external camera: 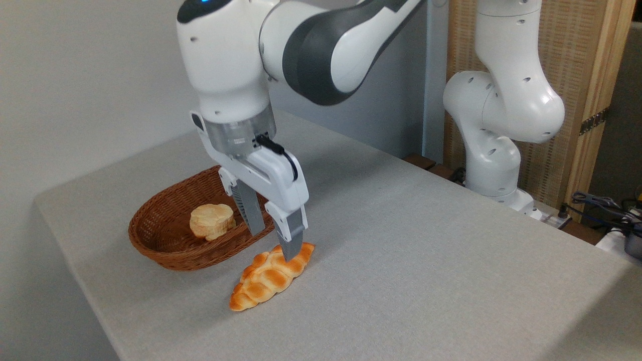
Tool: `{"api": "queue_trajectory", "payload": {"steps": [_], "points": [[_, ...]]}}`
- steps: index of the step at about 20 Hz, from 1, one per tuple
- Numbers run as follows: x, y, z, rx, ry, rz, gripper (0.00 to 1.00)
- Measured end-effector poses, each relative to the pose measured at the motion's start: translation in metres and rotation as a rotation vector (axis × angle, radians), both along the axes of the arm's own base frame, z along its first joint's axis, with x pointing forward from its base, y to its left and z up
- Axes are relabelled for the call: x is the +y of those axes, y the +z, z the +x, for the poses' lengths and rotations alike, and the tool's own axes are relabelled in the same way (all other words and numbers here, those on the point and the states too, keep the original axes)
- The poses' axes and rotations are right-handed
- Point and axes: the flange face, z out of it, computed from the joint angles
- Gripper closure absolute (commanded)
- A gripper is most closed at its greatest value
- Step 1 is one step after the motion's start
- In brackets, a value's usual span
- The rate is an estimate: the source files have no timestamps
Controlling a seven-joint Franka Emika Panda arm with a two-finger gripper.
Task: Put bread into the basket
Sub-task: 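Move the gripper over the braided bread roll and lower onto it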
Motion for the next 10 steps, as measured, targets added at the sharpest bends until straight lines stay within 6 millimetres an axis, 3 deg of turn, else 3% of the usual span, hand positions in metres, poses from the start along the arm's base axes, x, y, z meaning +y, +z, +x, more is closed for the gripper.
{"api": "queue_trajectory", "payload": {"steps": [10], "points": [[-0.014, -0.052, 0.016, 0.027, -0.016, 0.002, 0.00]]}}
